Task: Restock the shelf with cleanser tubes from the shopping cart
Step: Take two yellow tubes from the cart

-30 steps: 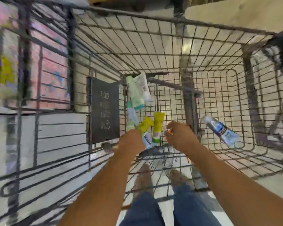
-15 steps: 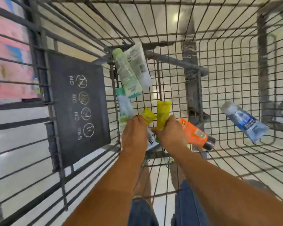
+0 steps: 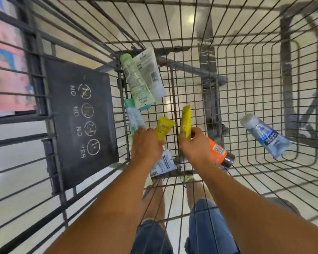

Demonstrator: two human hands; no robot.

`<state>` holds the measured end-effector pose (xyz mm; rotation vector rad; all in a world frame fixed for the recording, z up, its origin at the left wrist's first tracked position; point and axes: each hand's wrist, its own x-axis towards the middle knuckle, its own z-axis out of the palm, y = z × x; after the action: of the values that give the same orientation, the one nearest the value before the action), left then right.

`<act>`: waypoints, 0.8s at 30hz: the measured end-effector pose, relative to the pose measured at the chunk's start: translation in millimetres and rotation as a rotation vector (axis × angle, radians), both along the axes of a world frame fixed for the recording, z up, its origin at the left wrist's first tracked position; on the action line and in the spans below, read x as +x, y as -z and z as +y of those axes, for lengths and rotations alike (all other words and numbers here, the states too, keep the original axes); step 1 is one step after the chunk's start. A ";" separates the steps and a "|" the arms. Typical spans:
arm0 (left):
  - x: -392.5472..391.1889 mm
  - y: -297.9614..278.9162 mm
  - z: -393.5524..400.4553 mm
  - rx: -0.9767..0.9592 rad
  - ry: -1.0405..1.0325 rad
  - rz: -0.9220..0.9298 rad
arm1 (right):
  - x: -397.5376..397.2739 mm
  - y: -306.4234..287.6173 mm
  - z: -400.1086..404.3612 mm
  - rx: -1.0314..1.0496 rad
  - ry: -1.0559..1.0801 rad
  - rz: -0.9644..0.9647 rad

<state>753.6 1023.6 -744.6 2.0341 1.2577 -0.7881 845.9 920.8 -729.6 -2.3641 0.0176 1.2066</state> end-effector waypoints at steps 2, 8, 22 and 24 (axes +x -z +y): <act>3.7 -9.8 4.6 -0.078 -0.115 -0.063 | 10.7 -11.6 2.8 0.050 0.111 0.057; 20.6 -83.6 35.8 -0.266 -0.566 -0.309 | 44.9 -76.7 25.2 0.250 0.411 0.228; -4.2 -346.5 51.8 -0.177 -1.009 -0.854 | 51.7 -322.2 61.0 0.744 0.130 0.225; -14.4 -381.1 46.0 -0.173 -1.010 -0.901 | 54.0 -354.5 66.2 0.781 0.081 0.215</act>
<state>739.2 1069.6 -363.5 1.0835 1.3169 0.4435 899.9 987.0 -375.1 -1.5413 -0.2406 1.1474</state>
